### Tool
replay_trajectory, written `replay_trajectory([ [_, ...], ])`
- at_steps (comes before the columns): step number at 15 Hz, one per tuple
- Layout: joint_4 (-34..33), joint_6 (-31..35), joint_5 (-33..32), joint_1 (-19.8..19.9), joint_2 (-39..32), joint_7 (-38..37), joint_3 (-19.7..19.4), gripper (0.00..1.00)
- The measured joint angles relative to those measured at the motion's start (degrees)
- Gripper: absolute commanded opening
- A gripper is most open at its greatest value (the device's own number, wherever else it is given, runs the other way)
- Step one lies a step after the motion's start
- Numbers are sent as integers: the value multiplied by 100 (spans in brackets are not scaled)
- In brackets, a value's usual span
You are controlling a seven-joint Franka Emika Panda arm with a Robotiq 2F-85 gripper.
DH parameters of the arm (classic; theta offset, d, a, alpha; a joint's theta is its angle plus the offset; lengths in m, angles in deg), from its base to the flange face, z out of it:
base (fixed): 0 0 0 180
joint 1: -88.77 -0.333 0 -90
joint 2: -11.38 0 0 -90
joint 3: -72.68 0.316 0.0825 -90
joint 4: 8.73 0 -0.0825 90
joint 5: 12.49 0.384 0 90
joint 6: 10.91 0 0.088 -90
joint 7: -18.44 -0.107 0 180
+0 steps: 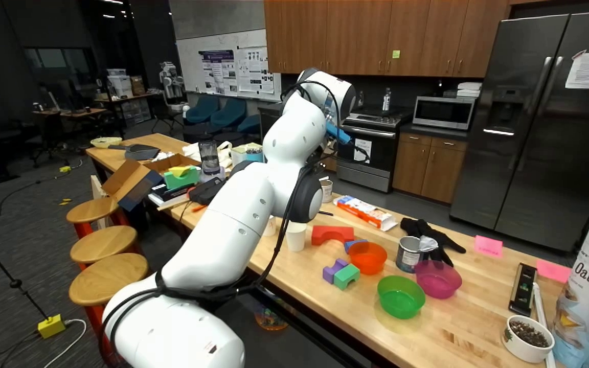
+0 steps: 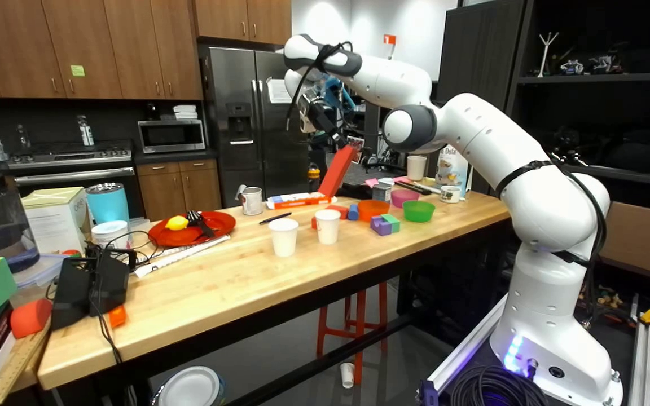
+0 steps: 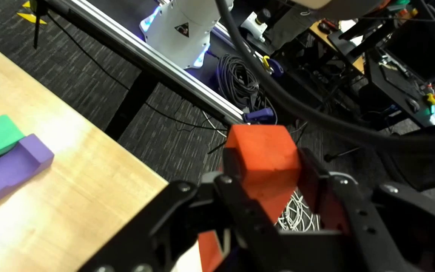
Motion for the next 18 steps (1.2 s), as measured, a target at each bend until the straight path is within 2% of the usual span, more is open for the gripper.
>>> replay_trajectory([
  [6,63,456,259,67,-29,22,27,16],
  [13,111,654,365,741,-836,234,28,16],
  [14,77,658,373,770,-902,238,37,66],
  [16,-24,673,374,779,-1025,252,64,72],
  [18,-14,702,373,732,-1027,299,77,85],
])
